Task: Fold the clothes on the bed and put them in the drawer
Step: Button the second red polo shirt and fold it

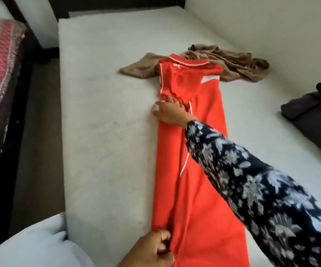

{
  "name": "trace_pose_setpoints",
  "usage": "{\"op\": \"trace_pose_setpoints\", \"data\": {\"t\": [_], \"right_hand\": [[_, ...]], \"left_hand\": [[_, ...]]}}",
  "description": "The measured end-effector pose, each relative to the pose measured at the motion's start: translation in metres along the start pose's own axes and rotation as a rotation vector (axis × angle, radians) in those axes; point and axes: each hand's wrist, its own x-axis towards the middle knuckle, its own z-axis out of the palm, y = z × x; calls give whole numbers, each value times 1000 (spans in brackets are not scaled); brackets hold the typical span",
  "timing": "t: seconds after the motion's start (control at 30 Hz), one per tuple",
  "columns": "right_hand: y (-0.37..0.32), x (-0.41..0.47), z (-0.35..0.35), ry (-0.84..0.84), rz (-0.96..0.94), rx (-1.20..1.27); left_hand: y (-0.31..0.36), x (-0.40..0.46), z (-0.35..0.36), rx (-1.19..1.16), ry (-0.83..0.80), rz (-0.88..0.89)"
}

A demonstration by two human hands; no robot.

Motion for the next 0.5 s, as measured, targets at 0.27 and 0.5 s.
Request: {"op": "trace_pose_setpoints", "data": {"t": [0.27,0.5], "right_hand": [[36,-194,36,61,-151,-18],[26,-360,70,65,-418,-112]], "left_hand": [[-4,0,7,-36,48,36],[-1,2,-18,109,531,113]]}}
